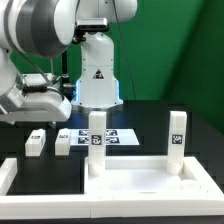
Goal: Assemble desk
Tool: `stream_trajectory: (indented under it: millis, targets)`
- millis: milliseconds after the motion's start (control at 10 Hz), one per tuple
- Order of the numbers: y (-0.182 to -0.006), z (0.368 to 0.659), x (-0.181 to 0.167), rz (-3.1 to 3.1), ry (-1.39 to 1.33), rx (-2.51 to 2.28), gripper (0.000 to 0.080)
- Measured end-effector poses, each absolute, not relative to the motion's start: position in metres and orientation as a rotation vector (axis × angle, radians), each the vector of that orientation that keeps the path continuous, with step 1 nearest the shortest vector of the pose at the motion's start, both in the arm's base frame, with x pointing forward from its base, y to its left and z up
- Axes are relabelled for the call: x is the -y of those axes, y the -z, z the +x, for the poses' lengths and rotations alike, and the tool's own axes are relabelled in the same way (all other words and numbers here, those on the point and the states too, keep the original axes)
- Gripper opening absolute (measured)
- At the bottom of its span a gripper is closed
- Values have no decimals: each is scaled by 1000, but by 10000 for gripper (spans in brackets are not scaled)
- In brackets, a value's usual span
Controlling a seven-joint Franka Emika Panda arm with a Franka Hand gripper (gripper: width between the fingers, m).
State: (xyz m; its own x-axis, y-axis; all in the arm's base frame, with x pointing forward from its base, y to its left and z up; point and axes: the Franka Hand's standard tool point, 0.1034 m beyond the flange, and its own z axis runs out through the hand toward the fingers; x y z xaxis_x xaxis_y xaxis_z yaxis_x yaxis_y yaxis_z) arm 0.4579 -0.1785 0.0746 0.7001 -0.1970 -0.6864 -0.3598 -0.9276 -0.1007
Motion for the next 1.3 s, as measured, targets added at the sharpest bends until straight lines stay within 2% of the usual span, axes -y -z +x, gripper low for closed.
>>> stream_trajectory:
  millis: [500,700,1000,1300]
  targets:
    - [-72,454,166,-2655,-1097,-472,649]
    - [-59,449,156,-2669,-1092,-464,649]
    - [-48,442,143,-2668,-1109,-445,649]
    - [-45,440,137,-2660,-1120,-435,649]
